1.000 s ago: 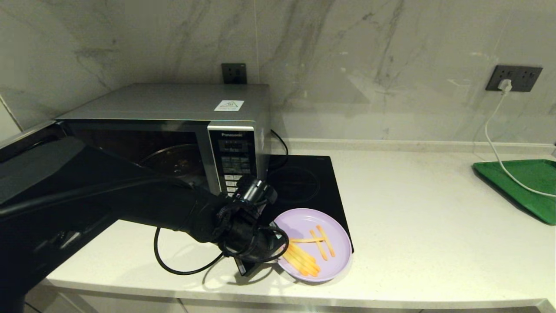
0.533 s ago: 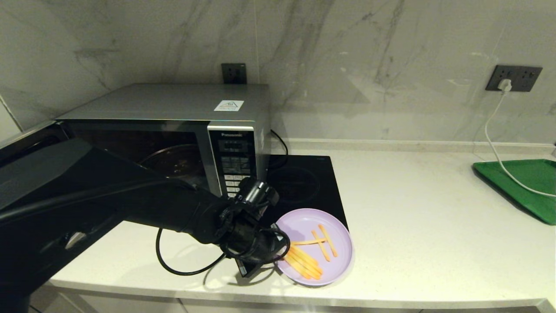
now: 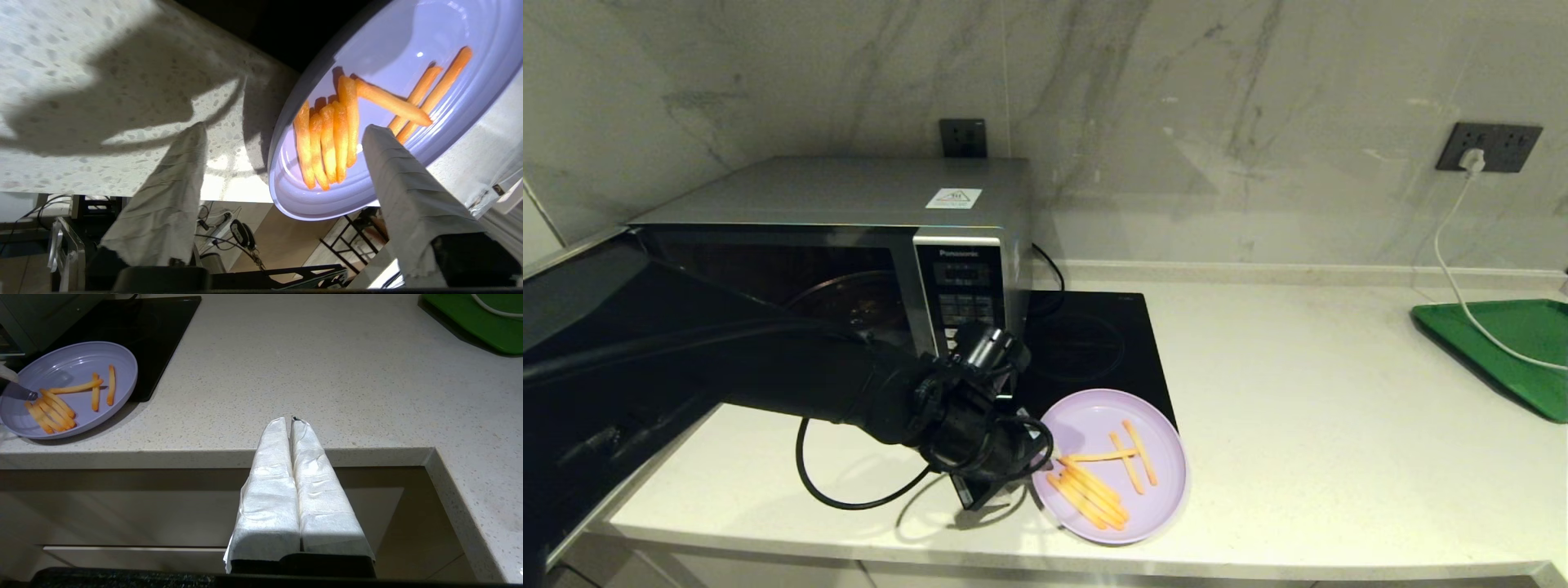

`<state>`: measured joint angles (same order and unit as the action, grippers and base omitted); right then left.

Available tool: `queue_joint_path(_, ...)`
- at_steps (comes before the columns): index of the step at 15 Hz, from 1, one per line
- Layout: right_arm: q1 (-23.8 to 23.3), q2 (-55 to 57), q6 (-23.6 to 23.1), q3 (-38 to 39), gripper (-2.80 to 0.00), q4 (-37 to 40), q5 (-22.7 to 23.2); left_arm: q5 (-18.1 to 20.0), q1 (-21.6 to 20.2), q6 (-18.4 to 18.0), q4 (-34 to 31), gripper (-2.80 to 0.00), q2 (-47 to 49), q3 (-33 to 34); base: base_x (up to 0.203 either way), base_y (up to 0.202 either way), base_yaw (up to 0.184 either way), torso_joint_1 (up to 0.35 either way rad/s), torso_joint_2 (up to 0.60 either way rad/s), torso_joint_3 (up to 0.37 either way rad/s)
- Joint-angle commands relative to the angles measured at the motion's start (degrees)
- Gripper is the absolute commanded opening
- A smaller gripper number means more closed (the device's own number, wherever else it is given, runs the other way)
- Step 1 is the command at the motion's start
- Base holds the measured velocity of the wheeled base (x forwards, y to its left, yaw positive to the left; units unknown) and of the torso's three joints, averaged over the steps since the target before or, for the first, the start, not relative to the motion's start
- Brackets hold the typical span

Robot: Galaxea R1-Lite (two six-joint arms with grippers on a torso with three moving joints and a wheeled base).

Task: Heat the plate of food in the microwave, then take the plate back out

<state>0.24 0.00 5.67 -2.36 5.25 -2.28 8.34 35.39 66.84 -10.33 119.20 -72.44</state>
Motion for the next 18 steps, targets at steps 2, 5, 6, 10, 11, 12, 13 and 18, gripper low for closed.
queue_joint_path(2, 0.0, 0.1, 0.0, 0.0, -2.8, 0.0, 0.0, -0.2, -2.3, 0.4, -1.4, 0.0, -3.0, 0.4, 0.0, 0.0, 0.0, 0.0, 0.0, 0.0)
queue_joint_path(5, 0.0, 0.1, 0.0, 0.0, -2.8, 0.0, 0.0, -0.2, -4.7, -0.1, -3.9, 0.0, -8.5, 1.7, 0.0, 0.0, 0.0, 0.0, 0.0, 0.0)
queue_joint_path(6, 0.0, 0.1, 0.0, 0.0, -2.8, 0.0, 0.0, -0.2, -5.6, -0.4, -4.7, 0.0, -11.0, 2.9, 0.0, 0.0, 0.0, 0.0, 0.0, 0.0)
queue_joint_path(10, 0.0, 0.1, 0.0, 0.0, -2.8, 0.1, 0.0, -0.1, -10.8, -4.8, -8.5, -2.8, -25.5, 9.0, 0.0, 0.0, 0.0, 0.0, 0.0, 0.0)
queue_joint_path(11, 0.0, 0.1, 0.0, 0.1, -2.8, 0.0, 0.0, -0.1, -13.0, -6.7, -10.8, -2.8, -29.7, 9.8, 0.0, 0.0, 0.0, 0.0, 0.0, 0.0)
queue_joint_path(12, 0.0, 0.1, 0.0, 0.0, -2.8, 0.1, 0.0, -0.1, -16.0, -9.2, -13.7, -2.8, -34.3, 10.2, 0.0, 0.0, 0.0, 0.0, 0.0, 0.0)
queue_joint_path(13, 0.0, 0.1, 0.0, 0.0, -2.8, 0.1, 0.0, -0.2, -21.1, -13.1, -16.6, -2.8, -38.0, 10.3, 0.0, 0.0, 0.0, 0.0, 0.0, 0.0)
queue_joint_path(18, 0.0, 0.1, 0.0, 0.0, -2.8, 0.0, 0.0, 0.2, -52.2, -36.9, -26.1, -2.8, -49.0, 5.4, 0.0, 0.0, 0.0, 0.0, 0.0, 0.0)
